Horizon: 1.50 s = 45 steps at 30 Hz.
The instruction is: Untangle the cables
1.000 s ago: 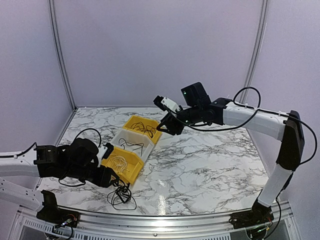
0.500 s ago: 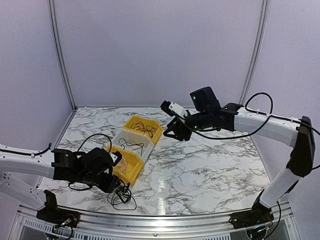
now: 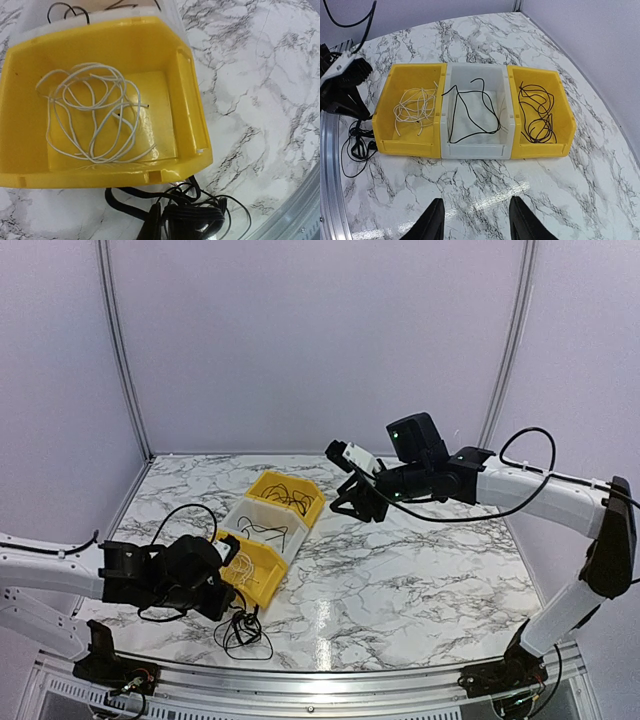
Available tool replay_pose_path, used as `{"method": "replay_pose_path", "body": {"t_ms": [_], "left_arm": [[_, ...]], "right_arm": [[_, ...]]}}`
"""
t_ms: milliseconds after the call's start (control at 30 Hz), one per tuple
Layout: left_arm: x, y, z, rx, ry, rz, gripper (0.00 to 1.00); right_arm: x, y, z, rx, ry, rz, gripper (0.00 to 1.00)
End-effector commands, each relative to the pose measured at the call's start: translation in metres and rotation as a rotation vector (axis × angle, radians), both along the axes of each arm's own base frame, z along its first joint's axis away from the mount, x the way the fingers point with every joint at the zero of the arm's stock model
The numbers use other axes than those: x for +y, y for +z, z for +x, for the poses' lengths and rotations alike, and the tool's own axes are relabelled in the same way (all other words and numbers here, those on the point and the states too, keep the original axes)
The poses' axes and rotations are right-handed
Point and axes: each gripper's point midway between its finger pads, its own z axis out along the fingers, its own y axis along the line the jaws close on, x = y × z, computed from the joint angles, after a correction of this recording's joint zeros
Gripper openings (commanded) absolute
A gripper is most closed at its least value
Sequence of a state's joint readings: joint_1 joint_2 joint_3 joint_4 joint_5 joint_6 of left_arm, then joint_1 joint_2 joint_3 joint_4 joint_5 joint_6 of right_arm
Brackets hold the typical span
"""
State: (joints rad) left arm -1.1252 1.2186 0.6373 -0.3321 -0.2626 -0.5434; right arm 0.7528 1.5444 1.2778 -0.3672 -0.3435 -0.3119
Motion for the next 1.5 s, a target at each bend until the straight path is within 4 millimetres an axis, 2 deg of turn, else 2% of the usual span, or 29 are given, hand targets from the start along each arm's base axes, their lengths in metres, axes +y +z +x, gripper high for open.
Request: {"method": "replay_pose_path", "body": {"t_ms": [0,67,100,233,400,433,567,700,800,900,1000,1167,1267,1367,1467], "left_arm": [[0.001,0.061,-0.005,-0.07,-0.009,-0.186,0.07],[-0.001,0.096,-0.009,-0.111,-0.043,-0.298,0.05],[0.003,0.143,-0.011,-0.177,-0.055,-0.41,0.0],[0.002,0.201,-0.017,-0.227,-0.112,-0.479,0.0],[-0.011,0.251,-0.014,-0.275,-0.157,-0.508,0.0],[-0.014,0.265,-0.011,-0.291,-0.15,-0.522,0.0],[-0.024,0.292,0.001,-0.327,-0.117,-0.543,0.0],[-0.039,0.306,0.007,-0.325,-0.122,-0.561,0.0],[-0.045,0.305,0.009,-0.316,-0.118,-0.558,0.0],[-0.045,0.297,0.013,-0.313,-0.097,-0.54,0.0],[-0.042,0.291,0.021,-0.325,-0.049,-0.525,0.0],[-0.044,0.281,0.031,-0.34,0.008,-0.524,0.0],[-0.047,0.28,0.039,-0.365,0.046,-0.539,0.0],[-0.053,0.279,0.043,-0.368,0.06,-0.556,0.0],[-0.059,0.273,0.046,-0.361,0.068,-0.556,0.0]], "right_arm": [[0.0,0.019,-0.002,-0.043,0.023,0.027,0.45],[0.003,0.023,-0.002,-0.042,0.035,0.036,0.44],[0.01,0.026,-0.006,-0.032,0.066,0.05,0.44],[0.029,0.035,-0.014,-0.027,0.13,0.077,0.44],[0.047,0.038,-0.019,-0.015,0.183,0.09,0.44],[0.05,0.043,-0.022,-0.006,0.202,0.107,0.44],[0.065,0.076,-0.039,0.004,0.321,0.198,0.45],[0.074,0.111,-0.05,0.015,0.387,0.281,0.47],[0.077,0.149,-0.057,0.006,0.428,0.36,0.51],[0.077,0.168,-0.065,0.002,0.472,0.387,0.59],[0.08,0.157,-0.066,0.068,0.492,0.353,0.67],[0.082,0.141,-0.072,0.18,0.508,0.347,0.71],[0.087,0.131,-0.073,0.244,0.51,0.344,0.69],[0.091,0.124,-0.075,0.289,0.512,0.347,0.63],[0.094,0.121,-0.084,0.306,0.54,0.348,0.61]]}}
